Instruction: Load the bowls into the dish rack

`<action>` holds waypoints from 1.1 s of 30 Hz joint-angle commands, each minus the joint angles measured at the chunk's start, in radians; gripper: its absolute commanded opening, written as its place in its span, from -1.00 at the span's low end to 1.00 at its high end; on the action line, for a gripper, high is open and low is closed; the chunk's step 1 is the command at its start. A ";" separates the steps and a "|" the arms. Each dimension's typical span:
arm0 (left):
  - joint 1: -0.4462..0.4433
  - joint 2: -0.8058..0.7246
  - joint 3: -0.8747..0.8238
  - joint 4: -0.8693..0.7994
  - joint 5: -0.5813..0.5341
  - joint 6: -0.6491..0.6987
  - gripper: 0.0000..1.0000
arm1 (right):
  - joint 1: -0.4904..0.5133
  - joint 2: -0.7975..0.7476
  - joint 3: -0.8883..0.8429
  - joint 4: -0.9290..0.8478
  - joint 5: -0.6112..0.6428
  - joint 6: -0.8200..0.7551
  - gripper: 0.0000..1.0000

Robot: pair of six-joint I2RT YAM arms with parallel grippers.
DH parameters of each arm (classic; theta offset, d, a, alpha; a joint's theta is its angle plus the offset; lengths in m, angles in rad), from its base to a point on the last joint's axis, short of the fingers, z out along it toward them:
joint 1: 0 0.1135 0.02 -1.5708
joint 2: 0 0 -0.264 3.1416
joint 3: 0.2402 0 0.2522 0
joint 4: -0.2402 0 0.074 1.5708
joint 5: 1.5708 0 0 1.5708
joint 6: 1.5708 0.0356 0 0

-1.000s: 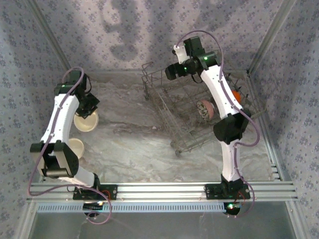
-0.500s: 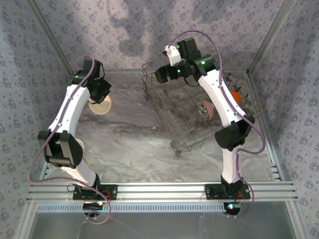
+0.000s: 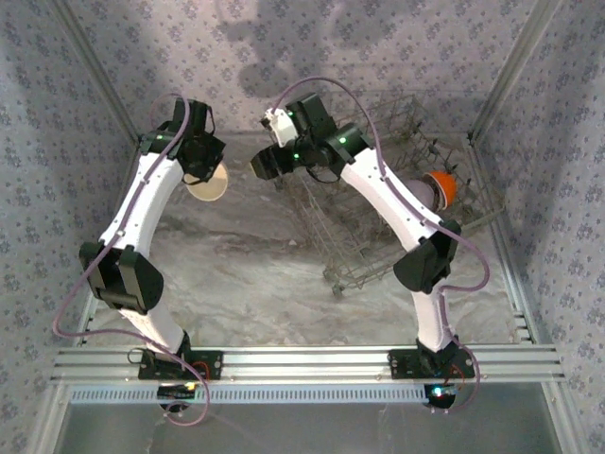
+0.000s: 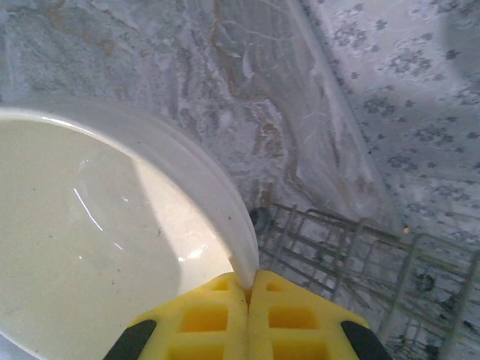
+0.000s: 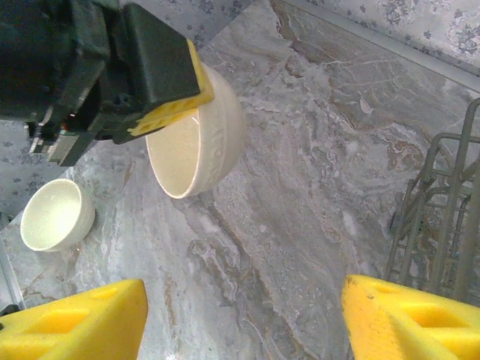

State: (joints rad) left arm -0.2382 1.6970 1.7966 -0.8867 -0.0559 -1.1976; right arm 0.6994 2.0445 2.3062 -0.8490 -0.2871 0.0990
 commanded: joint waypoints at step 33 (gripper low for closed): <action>-0.082 0.041 0.232 -0.021 -0.055 -0.169 -1.00 | 0.144 0.183 0.032 0.322 0.313 0.225 0.25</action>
State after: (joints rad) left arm -0.3107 1.7313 1.9770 -0.9241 -0.0978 -1.3560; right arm 0.8246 2.1899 2.3123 -0.5812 -0.0212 0.2932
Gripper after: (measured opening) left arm 0.053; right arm 0.624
